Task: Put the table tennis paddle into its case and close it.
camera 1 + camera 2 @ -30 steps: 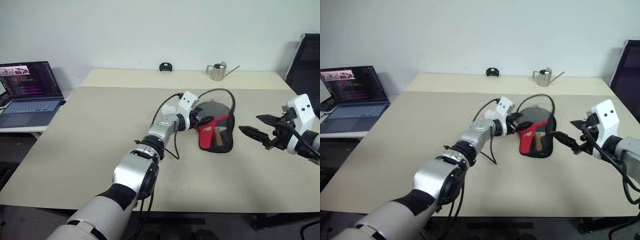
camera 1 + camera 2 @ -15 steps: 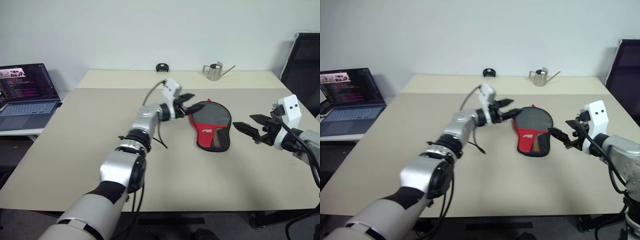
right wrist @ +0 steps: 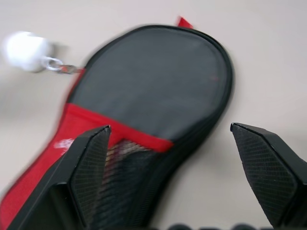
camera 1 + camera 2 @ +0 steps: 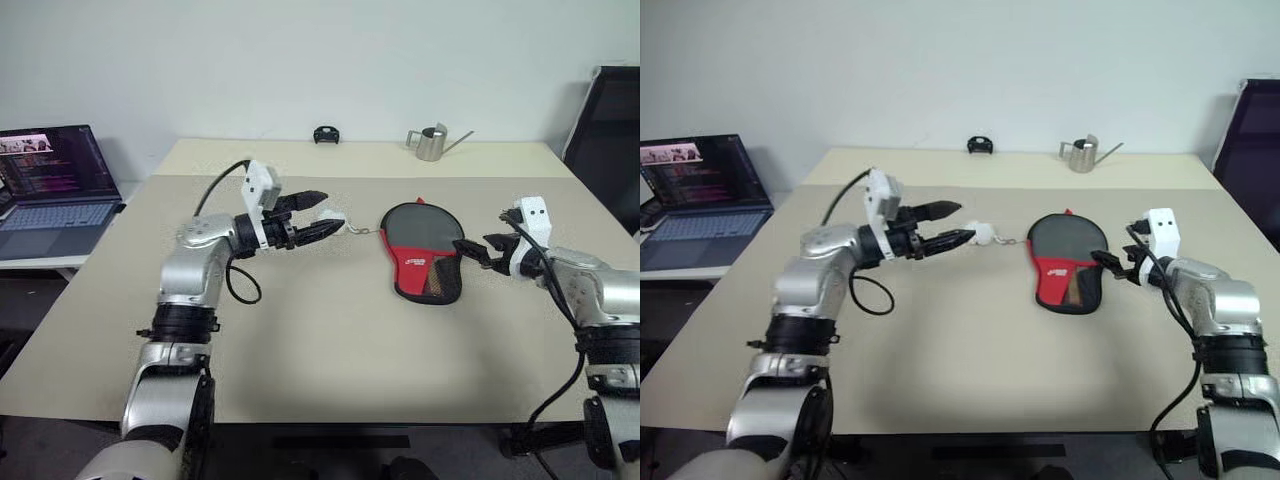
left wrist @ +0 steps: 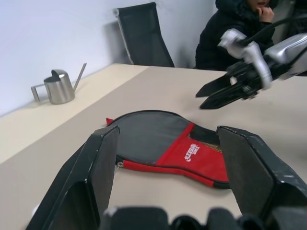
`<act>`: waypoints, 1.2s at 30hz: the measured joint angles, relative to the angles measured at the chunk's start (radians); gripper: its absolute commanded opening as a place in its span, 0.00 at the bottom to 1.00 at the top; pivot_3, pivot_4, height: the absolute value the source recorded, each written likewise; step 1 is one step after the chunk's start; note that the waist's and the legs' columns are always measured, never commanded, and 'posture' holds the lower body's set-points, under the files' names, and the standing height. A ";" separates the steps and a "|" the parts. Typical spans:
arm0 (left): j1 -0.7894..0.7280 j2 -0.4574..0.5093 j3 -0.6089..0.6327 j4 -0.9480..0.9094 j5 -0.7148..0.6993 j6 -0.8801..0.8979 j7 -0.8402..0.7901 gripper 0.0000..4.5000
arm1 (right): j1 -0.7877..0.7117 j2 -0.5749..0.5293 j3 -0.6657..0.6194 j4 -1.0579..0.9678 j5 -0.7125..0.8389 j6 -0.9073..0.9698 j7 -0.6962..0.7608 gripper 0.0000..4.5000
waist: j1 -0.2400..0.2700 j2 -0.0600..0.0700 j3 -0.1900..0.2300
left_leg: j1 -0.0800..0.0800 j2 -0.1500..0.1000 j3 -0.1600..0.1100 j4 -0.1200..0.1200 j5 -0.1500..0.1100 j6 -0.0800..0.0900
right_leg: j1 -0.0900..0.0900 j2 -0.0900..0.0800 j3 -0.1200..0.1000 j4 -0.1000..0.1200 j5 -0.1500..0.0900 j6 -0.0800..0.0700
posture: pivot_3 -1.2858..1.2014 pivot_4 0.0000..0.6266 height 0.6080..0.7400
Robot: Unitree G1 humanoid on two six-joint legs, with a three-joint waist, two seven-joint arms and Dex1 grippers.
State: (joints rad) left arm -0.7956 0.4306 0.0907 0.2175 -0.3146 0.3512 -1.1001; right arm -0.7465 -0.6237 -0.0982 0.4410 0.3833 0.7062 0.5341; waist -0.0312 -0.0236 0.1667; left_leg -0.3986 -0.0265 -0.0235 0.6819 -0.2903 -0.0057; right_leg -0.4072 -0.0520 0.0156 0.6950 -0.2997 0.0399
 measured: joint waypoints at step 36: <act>0.034 0.056 -0.017 -0.061 -0.040 0.053 0.061 0.79 | -0.182 0.131 0.087 0.444 -0.229 -0.167 0.202 0.33 | -0.024 -0.001 -0.001 | 0.003 0.001 0.001 0.000 0.000 -0.001 | 0.002 0.000 0.001 0.002 0.000 0.000 | 0.52 0.24 1.00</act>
State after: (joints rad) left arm -0.7619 0.4866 0.0741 0.1561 -0.3542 0.4038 -1.0396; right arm -0.9284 -0.4924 -0.0112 0.8854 0.1546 0.5392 0.7362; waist -0.0550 -0.0243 0.1662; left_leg -0.3956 -0.0256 -0.0228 0.6821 -0.2898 -0.0066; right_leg -0.4057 -0.0516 0.0163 0.6970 -0.2997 0.0397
